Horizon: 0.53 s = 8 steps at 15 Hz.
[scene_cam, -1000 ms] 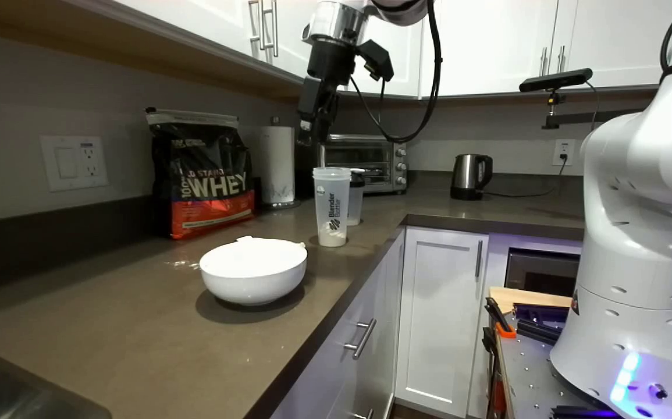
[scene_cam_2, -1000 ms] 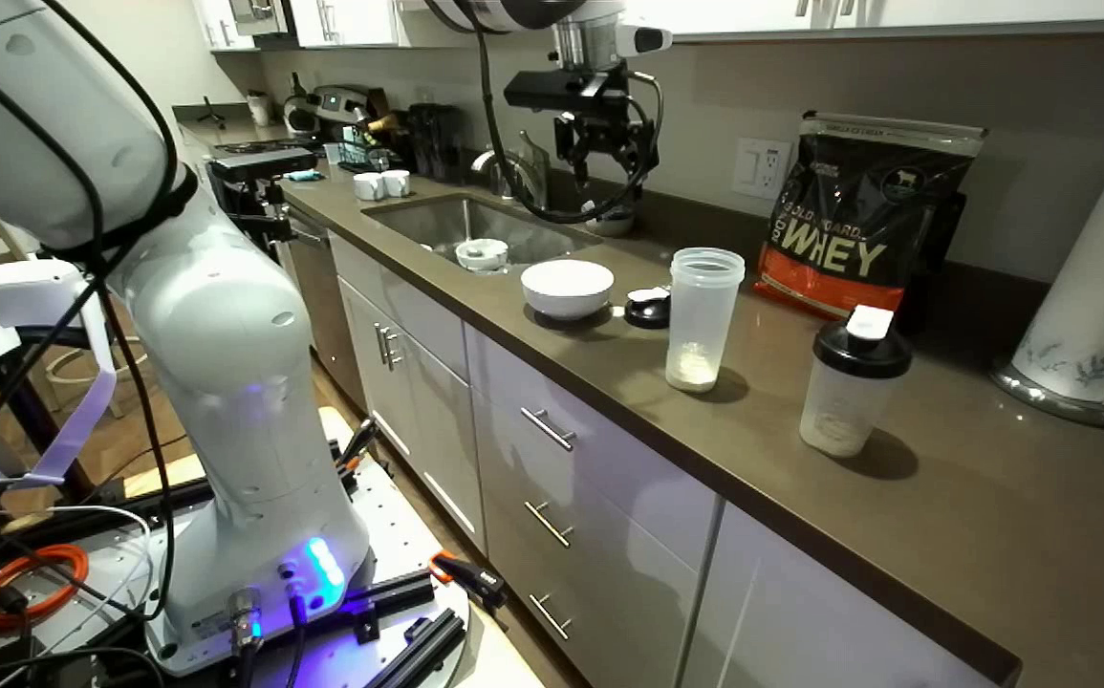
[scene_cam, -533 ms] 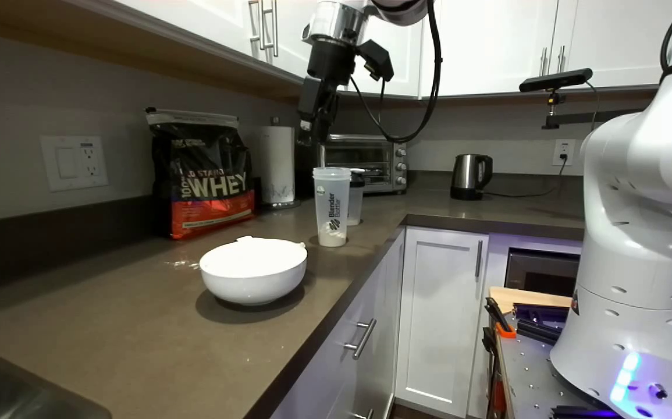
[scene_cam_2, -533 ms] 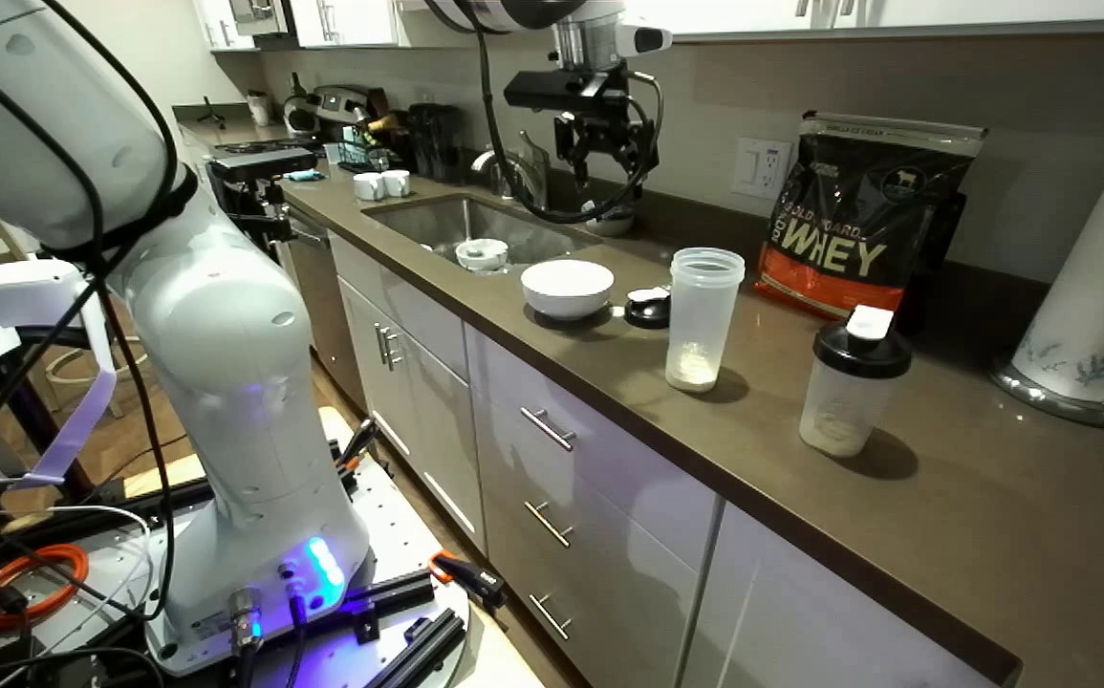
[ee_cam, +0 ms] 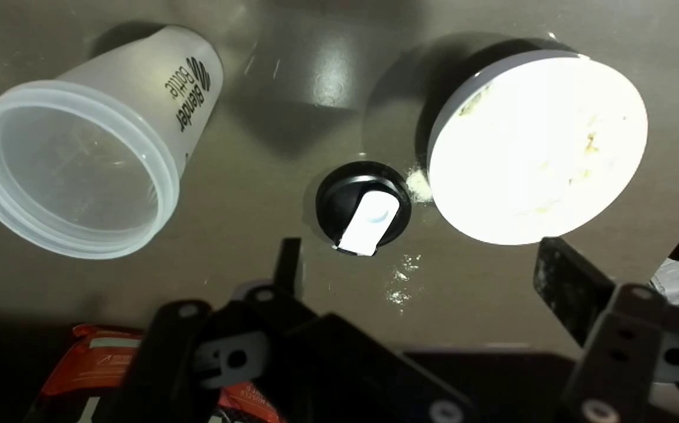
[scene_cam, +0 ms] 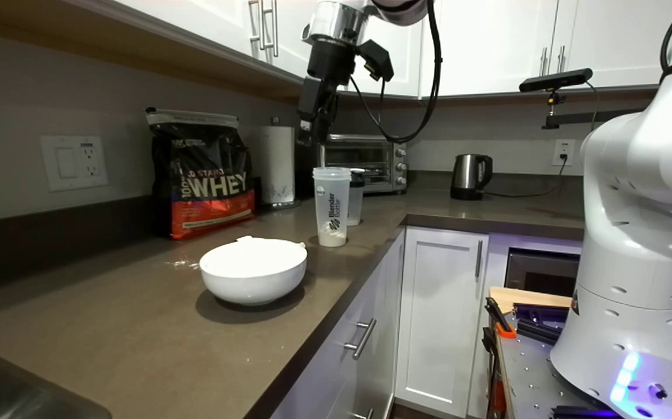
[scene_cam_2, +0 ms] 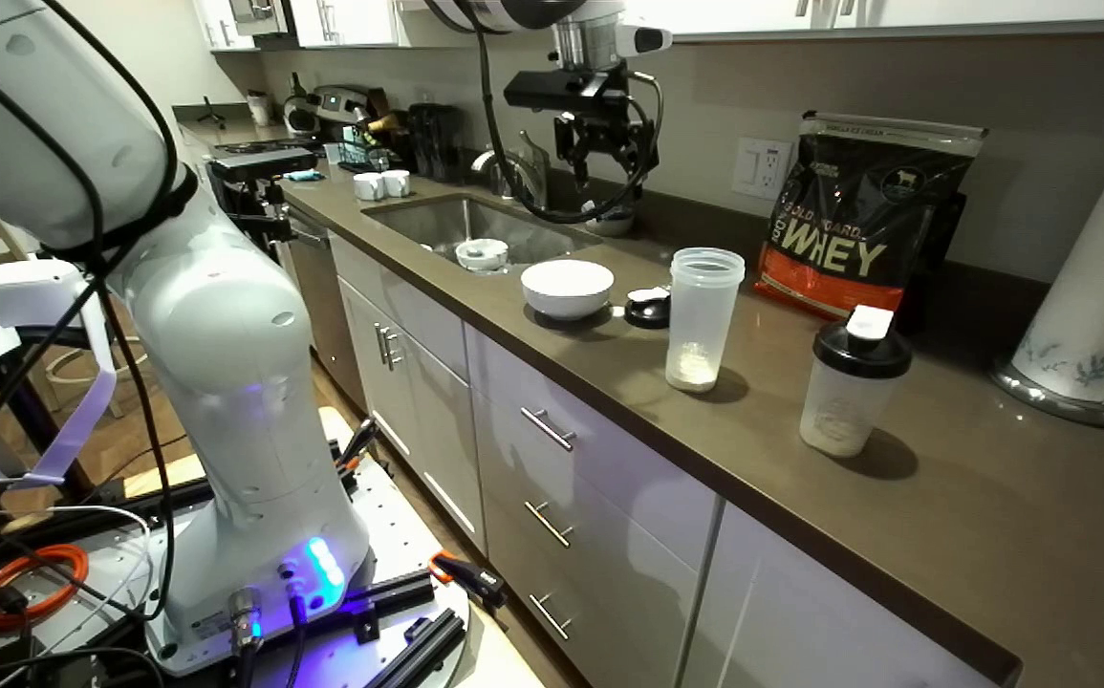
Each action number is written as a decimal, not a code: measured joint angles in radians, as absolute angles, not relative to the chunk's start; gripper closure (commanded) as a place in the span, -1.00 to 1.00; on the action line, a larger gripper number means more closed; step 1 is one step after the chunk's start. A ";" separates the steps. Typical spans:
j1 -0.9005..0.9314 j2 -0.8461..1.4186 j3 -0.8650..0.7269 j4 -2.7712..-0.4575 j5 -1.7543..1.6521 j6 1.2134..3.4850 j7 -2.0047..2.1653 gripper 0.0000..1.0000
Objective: Put the black lid on top of the bottle on the left
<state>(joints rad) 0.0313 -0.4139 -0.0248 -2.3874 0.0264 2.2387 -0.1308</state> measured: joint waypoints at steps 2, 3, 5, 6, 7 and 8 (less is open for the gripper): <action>0.032 -0.410 -0.019 -2.388 0.027 2.239 -0.129 -1.00; 0.032 -0.405 -0.014 -2.388 0.027 2.239 -0.128 -1.00; 0.035 -0.388 0.003 -2.388 0.027 2.240 -0.111 -1.00; 0.038 -0.376 0.014 -2.388 0.027 2.245 -0.096 -1.00; 0.041 -0.362 0.025 -2.388 0.027 2.257 -0.078 -1.00; 0.042 -0.345 0.039 -2.388 0.027 2.278 -0.057 -1.00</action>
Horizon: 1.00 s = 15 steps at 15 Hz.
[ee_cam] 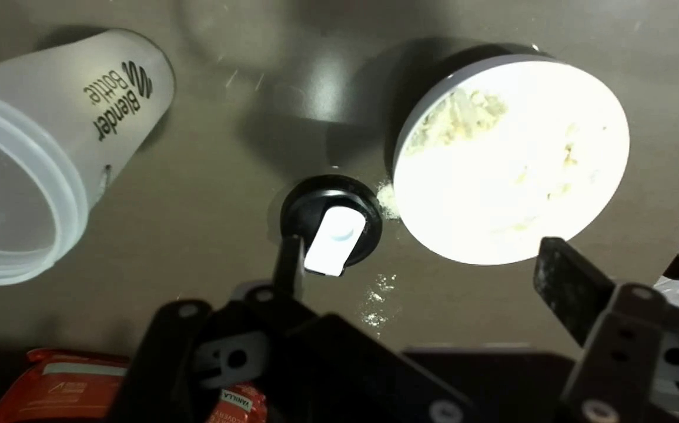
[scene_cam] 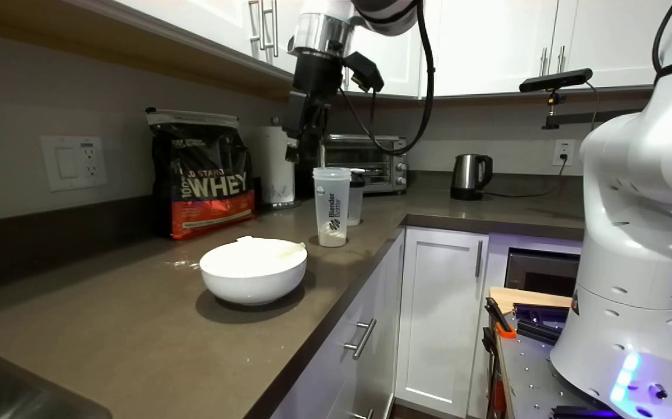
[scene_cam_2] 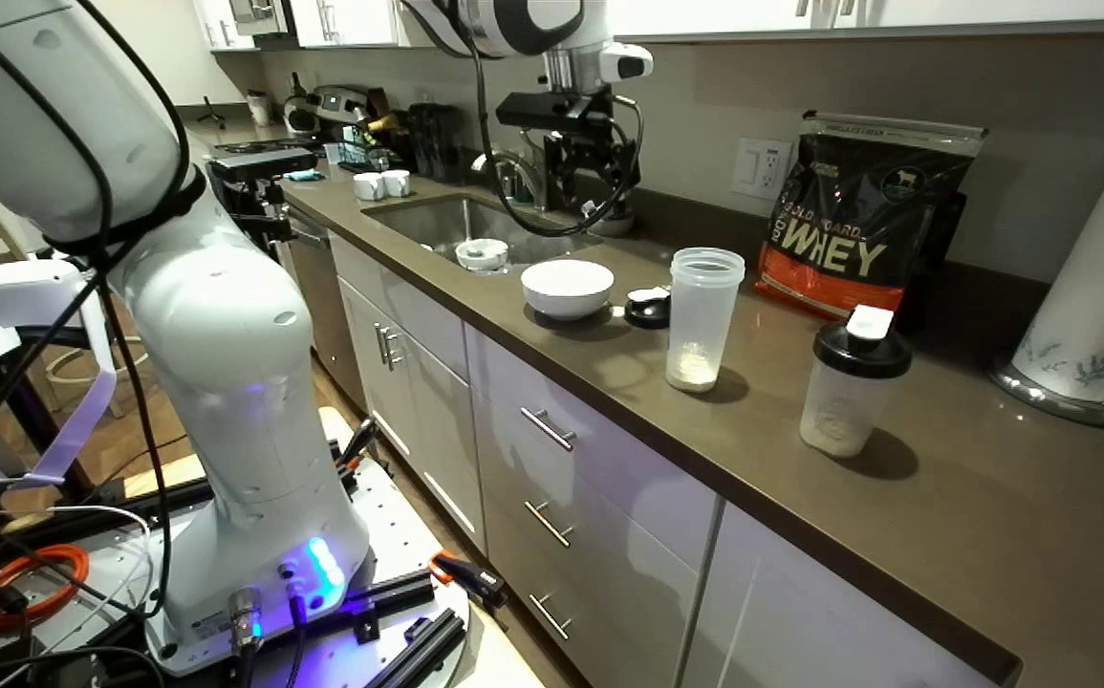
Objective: Put the black lid on top of the bottle on the left
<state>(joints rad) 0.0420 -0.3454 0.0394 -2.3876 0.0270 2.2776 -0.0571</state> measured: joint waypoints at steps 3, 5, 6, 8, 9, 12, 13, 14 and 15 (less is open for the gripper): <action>0.043 -0.284 0.070 -2.373 0.027 2.337 0.002 -1.00; 0.043 -0.238 0.080 -2.350 0.023 2.366 0.036 -1.00; 0.042 -0.214 0.082 -2.335 0.009 2.374 0.058 -1.00; 0.041 -0.172 0.083 -2.304 -0.021 2.379 0.108 -1.00; 0.040 -0.153 0.083 -2.286 -0.034 2.379 0.131 -1.00; 0.039 -0.103 0.081 -2.242 -0.070 2.379 0.196 -1.00; 0.039 -0.088 0.081 -2.231 -0.083 2.379 0.218 -1.00; 0.039 -0.075 0.080 -2.220 -0.095 2.379 0.237 -1.00; 0.039 -0.062 0.080 -2.211 -0.107 2.379 0.255 -1.00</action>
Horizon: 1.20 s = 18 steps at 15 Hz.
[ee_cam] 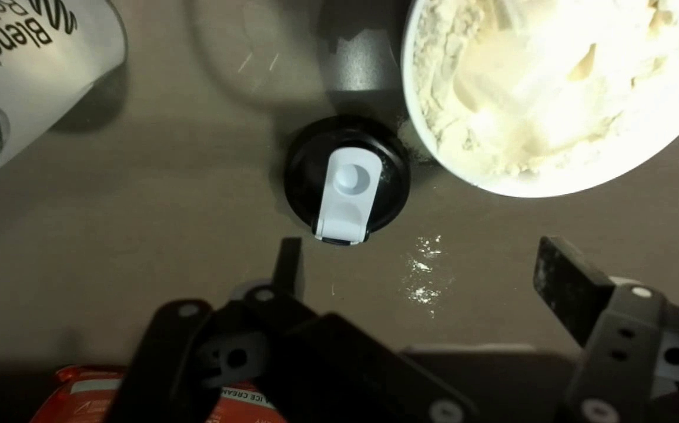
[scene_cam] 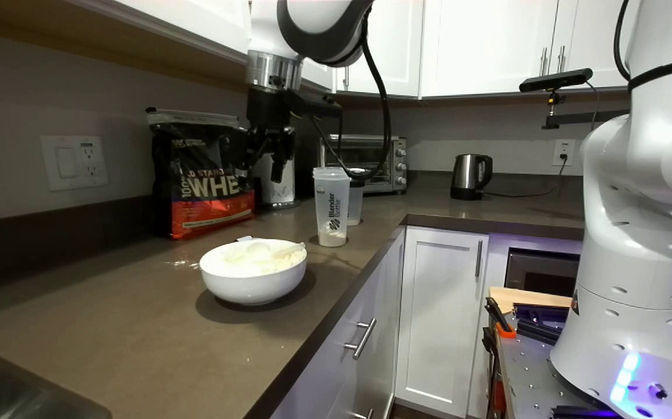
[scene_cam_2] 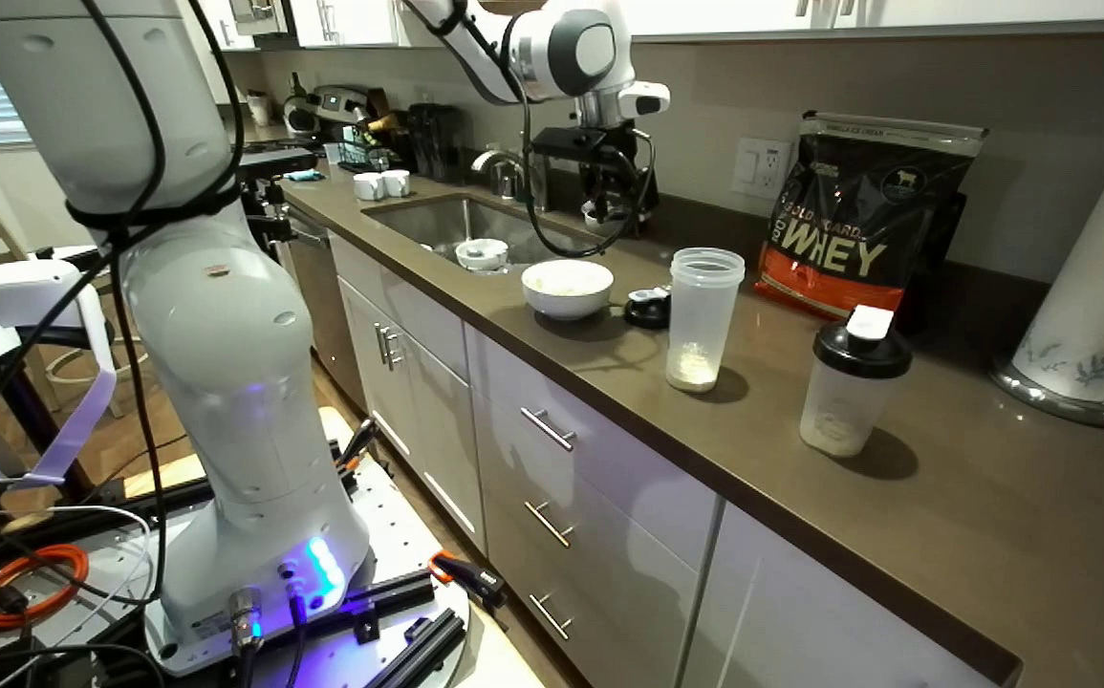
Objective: Put the black lid on top of the bottle on the left
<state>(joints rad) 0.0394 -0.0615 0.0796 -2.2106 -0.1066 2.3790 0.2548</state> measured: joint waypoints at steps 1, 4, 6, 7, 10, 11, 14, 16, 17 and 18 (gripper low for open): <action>0.039 -0.048 0.078 -2.202 -0.117 2.379 0.270 -1.00; 0.040 -0.006 0.071 -2.181 -0.146 2.378 0.311 -1.00; 0.040 0.026 0.063 -2.166 -0.156 2.378 0.329 -1.00; 0.040 0.042 0.059 -2.159 -0.161 2.378 0.335 -1.00; 0.041 0.093 0.044 -2.132 -0.174 2.377 0.353 -1.00; 0.042 0.110 0.040 -2.121 -0.174 2.377 0.357 -1.00; 0.045 0.157 0.031 -2.092 -0.174 2.368 0.362 -0.92; 0.047 0.185 0.027 -2.073 -0.173 2.358 0.363 -0.99; 0.048 0.197 0.025 -2.065 -0.173 2.353 0.363 -0.98; 0.050 0.208 0.023 -2.055 -0.172 2.346 0.363 -1.00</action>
<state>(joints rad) 0.0503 0.2075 0.0231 -2.0554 -0.1721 2.3462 0.3630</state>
